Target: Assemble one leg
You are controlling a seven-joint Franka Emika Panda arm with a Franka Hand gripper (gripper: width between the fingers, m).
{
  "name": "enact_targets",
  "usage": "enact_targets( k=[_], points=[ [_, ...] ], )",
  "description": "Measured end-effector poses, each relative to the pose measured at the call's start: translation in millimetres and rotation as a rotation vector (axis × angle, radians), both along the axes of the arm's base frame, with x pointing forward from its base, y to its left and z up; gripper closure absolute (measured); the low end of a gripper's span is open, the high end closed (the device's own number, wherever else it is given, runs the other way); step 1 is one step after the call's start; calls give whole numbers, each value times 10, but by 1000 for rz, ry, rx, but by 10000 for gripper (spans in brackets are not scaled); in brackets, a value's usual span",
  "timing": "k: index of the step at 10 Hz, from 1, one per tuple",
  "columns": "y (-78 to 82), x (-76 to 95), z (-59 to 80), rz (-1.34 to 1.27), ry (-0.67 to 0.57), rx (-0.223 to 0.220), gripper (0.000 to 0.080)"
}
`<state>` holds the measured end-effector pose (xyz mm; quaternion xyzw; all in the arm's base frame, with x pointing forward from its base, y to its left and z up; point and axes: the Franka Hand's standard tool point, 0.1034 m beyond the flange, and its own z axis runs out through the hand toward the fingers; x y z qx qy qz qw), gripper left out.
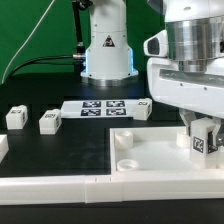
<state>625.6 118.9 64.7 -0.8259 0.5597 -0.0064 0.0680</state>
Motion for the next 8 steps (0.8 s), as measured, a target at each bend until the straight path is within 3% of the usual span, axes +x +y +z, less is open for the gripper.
enact_targets(
  k=[1, 2, 3, 4, 5, 6, 8],
  points=[
    [5, -1, -1, -76, 8, 13, 508],
    [6, -2, -3, -54, 6, 11, 430],
    [7, -3, -7, -19, 3, 8, 430],
    [13, -3, -7, 9, -1, 6, 295],
    [24, -7, -9, 107, -12, -3, 295],
    [36, -10, -10, 250, -27, -17, 175],
    [49, -14, -11, 523, -54, -48, 158]
  ],
)
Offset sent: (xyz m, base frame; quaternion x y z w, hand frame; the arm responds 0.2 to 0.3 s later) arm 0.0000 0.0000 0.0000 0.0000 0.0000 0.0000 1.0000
